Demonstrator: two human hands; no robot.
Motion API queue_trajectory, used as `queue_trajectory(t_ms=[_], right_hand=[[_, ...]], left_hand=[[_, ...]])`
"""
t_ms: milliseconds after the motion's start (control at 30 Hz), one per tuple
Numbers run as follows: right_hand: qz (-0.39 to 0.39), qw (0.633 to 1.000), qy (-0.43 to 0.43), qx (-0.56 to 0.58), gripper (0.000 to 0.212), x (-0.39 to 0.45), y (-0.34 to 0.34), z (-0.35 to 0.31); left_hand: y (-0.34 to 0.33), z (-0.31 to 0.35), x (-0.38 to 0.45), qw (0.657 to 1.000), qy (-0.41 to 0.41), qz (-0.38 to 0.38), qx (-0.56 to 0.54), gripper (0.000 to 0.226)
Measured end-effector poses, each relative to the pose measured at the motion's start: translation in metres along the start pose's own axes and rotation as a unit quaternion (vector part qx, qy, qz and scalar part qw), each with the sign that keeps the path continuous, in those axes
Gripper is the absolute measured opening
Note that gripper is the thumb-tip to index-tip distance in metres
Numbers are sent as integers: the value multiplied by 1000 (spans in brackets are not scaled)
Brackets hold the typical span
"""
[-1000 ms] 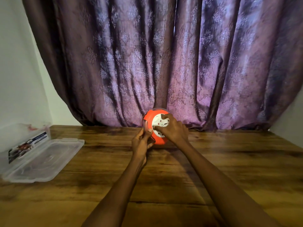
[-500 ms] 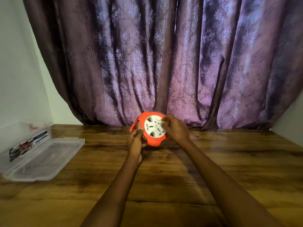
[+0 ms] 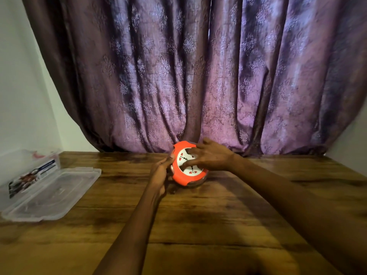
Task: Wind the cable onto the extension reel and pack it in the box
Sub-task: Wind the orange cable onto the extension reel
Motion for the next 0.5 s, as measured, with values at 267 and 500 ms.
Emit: queue_trajectory(t_ms=[267, 500], right_hand=[[6, 991, -129, 43, 63, -3, -12, 11], [54, 964, -244, 89, 63, -3, -22, 12]], left_hand=[[-9, -1, -2, 1000, -14, -10, 23, 25], [-7, 4, -3, 999, -31, -6, 19, 34]])
Point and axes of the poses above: each hand's wrist, its own x-axis towards the middle knuckle, its own y-axis out of the back of the hand, z = x × y, the point moved 7 cm from there along x, towards the middle knuckle, and after that the axes turned 7 degrees about x, right-handed, at the moved point
